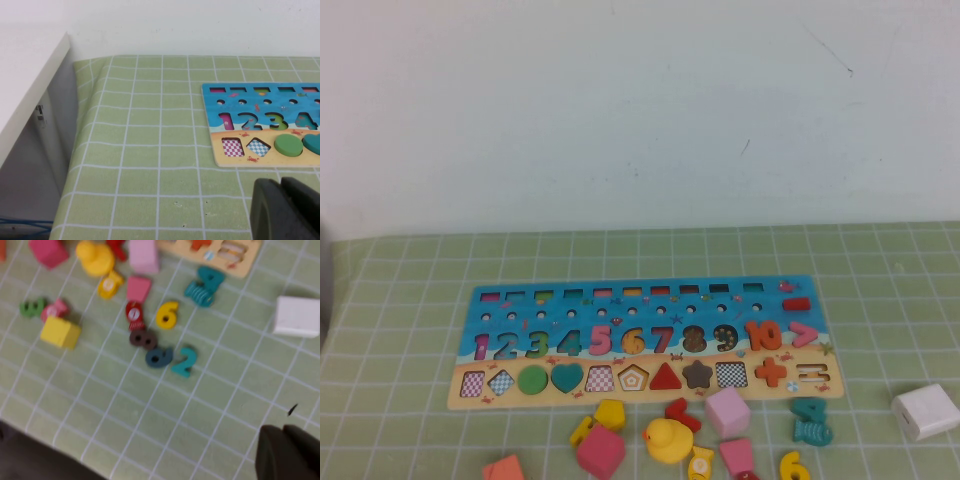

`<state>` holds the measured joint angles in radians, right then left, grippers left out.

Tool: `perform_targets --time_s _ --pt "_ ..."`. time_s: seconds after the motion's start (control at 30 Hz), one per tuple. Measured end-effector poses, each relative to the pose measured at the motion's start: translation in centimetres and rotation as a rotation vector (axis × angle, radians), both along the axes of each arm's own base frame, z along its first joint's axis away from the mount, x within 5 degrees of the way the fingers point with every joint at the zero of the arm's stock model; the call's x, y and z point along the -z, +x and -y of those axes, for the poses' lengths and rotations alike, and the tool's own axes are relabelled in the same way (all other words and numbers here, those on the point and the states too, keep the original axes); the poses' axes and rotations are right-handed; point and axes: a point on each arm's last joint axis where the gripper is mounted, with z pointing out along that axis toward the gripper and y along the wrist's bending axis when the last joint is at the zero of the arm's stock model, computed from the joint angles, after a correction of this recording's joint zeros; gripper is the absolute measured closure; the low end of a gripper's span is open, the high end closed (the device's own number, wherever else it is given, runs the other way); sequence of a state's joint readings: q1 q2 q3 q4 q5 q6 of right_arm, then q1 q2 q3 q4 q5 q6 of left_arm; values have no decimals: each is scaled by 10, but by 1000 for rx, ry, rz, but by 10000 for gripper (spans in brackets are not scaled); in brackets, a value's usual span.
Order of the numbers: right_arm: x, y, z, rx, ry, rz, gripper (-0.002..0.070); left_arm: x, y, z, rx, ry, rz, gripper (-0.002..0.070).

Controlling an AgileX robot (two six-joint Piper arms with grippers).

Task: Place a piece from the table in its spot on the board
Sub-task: Pick up the "number 6"

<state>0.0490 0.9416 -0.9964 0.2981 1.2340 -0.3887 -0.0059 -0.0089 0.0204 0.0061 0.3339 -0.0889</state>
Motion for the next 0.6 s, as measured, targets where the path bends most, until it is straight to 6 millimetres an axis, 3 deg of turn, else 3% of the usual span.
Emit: perform_targets --time_s 0.13,0.3,0.5,0.6 --pt "15 16 -18 -89 -43 -94 676 0 0 0 0 0 0 676" --pt "40 33 -56 -163 -182 -209 675 0 0 0 0 0 0 676" --pt "70 46 -98 -179 -427 -214 676 0 0 0 0 0 0 676" --pt "85 50 -120 -224 -454 -199 676 0 0 0 0 0 0 676"
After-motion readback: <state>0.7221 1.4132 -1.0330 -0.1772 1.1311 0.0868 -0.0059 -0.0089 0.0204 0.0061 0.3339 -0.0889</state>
